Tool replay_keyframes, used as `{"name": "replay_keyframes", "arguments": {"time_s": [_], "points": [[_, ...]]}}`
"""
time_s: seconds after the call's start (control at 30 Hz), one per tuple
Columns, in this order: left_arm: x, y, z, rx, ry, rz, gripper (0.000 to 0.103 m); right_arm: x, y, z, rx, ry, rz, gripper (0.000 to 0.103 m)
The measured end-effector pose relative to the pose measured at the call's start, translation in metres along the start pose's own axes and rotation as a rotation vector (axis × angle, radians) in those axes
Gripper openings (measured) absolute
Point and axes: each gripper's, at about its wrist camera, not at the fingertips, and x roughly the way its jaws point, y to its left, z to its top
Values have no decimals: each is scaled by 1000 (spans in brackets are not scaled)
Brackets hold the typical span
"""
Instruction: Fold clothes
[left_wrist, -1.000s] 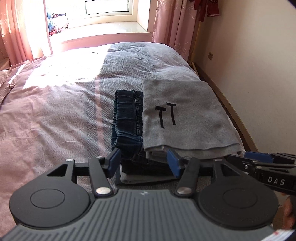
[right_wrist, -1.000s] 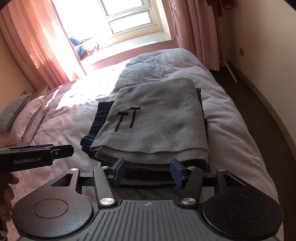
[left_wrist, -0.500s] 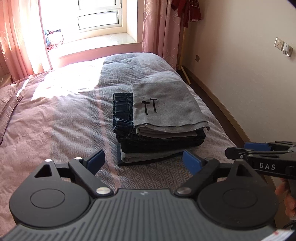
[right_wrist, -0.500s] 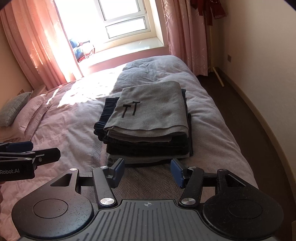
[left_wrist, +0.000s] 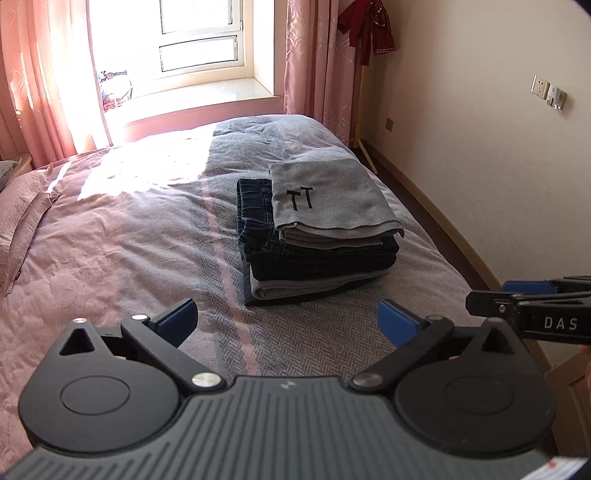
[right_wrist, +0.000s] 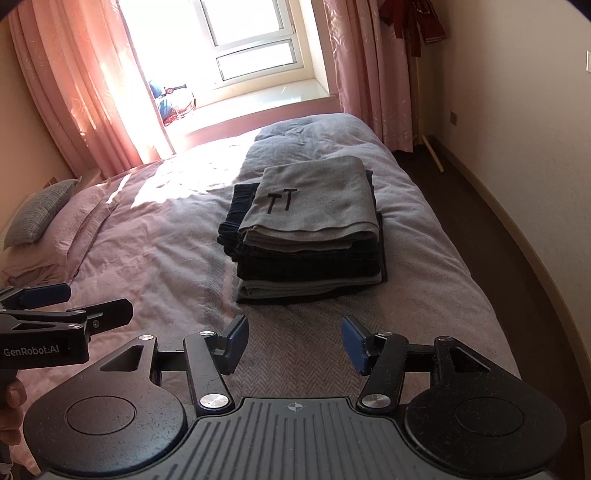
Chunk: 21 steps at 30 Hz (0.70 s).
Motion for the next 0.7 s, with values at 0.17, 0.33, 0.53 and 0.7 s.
{"name": "replay_keyframes", "arguments": {"time_s": [0.17, 0.33, 0.53, 0.7], "points": [[-7, -1, -7, -10, 11, -16, 102, -9, 1, -7, -6, 4, 11, 53], [-8, -5, -11, -8, 17, -18, 102, -12, 1, -9, -4, 2, 22, 53], [-5, -10, -13, -5, 31, -25, 102, -14, -2, -6, -9, 2, 35, 53], [-1, -13, -13, -6, 38, -20, 102, -11, -3, -5, -12, 11, 45, 53]]}}
